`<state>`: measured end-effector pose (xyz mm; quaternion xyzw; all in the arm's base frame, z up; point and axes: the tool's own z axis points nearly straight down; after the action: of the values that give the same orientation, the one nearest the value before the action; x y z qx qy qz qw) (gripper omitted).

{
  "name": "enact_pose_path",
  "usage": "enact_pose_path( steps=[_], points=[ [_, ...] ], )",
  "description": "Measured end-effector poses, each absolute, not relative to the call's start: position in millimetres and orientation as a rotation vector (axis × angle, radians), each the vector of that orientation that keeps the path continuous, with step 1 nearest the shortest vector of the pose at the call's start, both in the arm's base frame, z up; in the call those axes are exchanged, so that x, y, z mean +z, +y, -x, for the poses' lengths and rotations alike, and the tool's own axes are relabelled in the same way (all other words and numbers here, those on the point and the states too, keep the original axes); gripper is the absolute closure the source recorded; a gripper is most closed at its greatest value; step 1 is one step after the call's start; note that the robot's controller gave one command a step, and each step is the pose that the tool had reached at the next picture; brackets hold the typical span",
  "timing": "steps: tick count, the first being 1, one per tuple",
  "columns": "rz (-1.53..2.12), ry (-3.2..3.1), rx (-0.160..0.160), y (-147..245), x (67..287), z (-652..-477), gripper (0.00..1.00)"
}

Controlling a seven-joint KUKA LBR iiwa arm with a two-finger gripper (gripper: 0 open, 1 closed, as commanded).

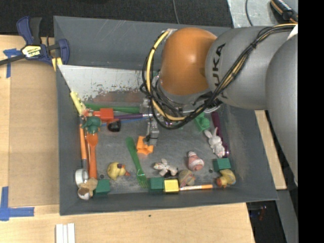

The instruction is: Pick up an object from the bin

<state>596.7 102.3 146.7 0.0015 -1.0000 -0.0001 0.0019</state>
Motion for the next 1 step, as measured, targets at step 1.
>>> enact_pose_path(
  steps=[1],
  points=[
    [-0.001, -3.145, -0.002, 101.8, 151.6, -597.9, 0.0]
  ],
)
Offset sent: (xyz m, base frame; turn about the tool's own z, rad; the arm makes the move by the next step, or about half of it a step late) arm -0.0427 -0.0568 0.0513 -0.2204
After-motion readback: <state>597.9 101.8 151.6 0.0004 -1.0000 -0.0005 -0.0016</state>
